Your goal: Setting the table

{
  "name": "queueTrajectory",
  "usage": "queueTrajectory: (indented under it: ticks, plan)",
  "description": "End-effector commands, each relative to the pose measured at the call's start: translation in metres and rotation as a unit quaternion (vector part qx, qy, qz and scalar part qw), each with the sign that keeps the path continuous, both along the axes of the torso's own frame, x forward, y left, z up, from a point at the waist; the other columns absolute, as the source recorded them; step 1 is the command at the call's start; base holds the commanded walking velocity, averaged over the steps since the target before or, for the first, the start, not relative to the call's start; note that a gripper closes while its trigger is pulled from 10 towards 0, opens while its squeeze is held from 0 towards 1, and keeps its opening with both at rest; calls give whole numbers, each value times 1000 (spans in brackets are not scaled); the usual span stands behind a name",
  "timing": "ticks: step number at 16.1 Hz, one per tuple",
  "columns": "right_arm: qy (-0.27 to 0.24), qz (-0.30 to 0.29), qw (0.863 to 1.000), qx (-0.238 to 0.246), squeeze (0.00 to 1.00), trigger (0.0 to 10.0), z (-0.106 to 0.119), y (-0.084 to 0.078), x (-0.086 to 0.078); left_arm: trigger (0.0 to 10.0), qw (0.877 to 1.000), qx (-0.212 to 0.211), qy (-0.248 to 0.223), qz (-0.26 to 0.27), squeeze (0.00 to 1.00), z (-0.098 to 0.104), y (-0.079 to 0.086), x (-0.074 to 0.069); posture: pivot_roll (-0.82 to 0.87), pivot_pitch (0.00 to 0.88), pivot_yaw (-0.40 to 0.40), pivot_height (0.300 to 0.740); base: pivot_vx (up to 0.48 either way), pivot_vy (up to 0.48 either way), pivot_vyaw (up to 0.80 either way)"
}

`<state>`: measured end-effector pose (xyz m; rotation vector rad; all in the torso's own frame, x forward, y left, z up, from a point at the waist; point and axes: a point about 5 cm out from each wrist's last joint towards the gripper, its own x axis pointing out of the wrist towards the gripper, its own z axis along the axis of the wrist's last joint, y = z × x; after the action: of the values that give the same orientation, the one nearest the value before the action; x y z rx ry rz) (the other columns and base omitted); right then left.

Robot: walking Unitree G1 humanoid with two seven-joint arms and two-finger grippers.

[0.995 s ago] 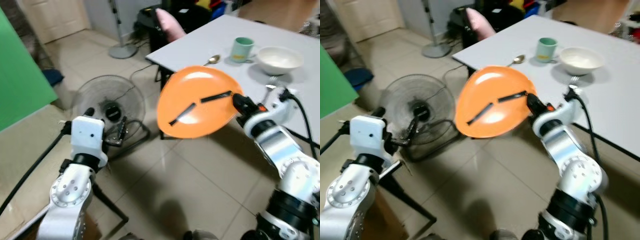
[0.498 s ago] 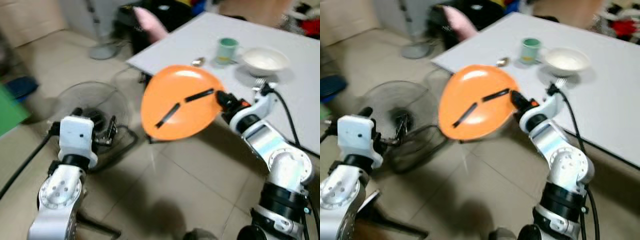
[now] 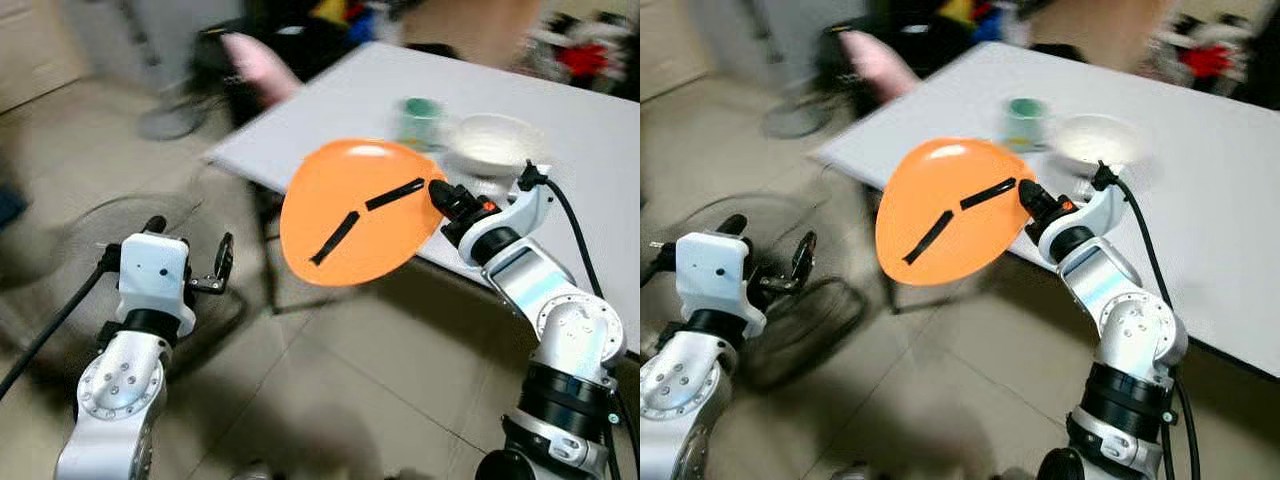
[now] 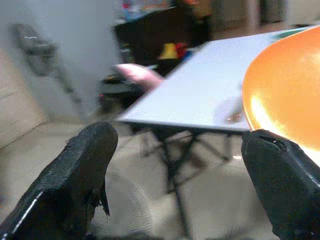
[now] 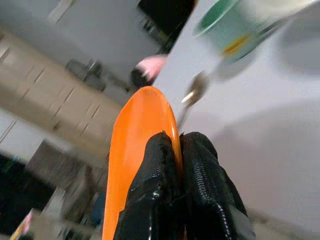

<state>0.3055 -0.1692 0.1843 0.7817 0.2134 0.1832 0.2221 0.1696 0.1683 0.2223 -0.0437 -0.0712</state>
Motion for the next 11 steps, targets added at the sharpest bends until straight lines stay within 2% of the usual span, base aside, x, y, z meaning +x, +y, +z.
queueTrajectory:
  ticks: [1, 4, 9, 11]
  plan:
    - [-23, -14, 1000, 13, 0, 10000, 9, -7, -1, 10000, 1000, 4, -4, -10, 0, 3, -3, -1, -42, 52, 40, 740, 352, 0, 0]
    - [-17, -15, 999, 27, 0, 10000, 7, -7, -2, 10000, 1000, 5, -4, -12, 0, 2, -2, -2, -38, 51, 40, 740, 342, 0, 0]
    - [6, -40, 996, 81, 0, 10000, 0, -11, 1, 10000, 1000, 7, 3, -16, 0, 1, -2, -6, -26, 41, 46, 740, 0, 0, 0]
    - [9, -39, 996, 85, 0, 10000, -1, -10, 1, 10000, 1000, 8, 4, -17, 0, 1, -2, -6, -22, 40, 46, 740, 0, 0, 0]
